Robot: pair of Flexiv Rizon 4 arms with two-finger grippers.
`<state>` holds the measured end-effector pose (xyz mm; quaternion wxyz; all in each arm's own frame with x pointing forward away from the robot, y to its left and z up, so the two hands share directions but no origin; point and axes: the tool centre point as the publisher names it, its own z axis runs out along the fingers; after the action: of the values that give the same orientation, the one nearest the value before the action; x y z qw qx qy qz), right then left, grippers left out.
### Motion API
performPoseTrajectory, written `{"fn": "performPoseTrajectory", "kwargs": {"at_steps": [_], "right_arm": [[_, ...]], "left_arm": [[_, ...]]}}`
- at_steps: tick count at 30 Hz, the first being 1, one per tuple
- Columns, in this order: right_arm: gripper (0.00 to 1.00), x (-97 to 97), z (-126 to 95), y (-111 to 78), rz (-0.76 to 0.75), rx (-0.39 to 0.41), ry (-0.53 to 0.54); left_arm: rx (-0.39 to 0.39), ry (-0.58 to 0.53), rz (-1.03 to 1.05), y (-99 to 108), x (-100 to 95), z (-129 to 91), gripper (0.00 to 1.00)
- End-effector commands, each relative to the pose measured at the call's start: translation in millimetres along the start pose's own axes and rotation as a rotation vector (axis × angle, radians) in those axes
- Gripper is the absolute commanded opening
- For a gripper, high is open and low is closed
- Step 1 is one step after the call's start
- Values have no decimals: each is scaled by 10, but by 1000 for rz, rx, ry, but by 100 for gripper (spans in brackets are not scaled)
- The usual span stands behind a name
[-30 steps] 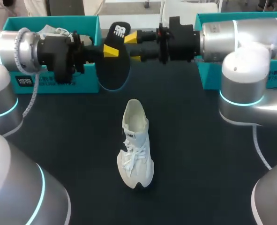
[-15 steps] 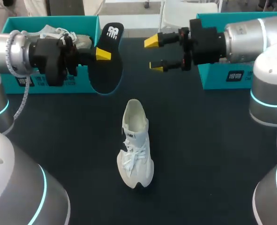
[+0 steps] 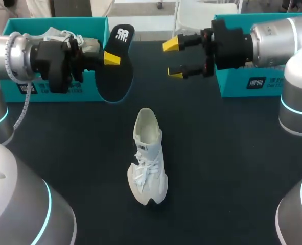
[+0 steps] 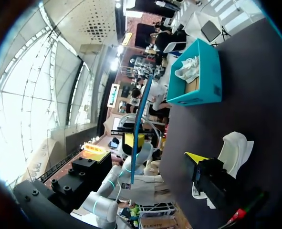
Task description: Take the shoe out of the shoebox, open the shoe tongue, remove and reinsert the insole, then place the shoe into the shoebox
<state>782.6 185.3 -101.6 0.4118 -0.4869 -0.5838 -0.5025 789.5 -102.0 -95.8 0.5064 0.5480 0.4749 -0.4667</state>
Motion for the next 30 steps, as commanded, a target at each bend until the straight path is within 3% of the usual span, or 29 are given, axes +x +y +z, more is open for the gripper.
{"fn": "performPoseTrajectory", "kwargs": {"at_steps": [1,5,10,19,29,30], "right_arm": [[100,-71,-354,-151,25,9,1],[100,-91,-595,-198,55,0,-18],[100,-128,-706,-133,78,14,20],[100,-234,-653,168,80,21,42],[100,-239,-655,182,84,14,41],[100,-239,-655,182,84,14,41]], "left_arm": [[1,-2,2,3,6,3,0],[1,-2,2,3,6,3,0],[1,-2,2,3,6,3,0],[1,-2,2,3,6,3,0],[1,-2,2,3,6,3,0],[23,-10,-81,-23,-34,24,0]]}}
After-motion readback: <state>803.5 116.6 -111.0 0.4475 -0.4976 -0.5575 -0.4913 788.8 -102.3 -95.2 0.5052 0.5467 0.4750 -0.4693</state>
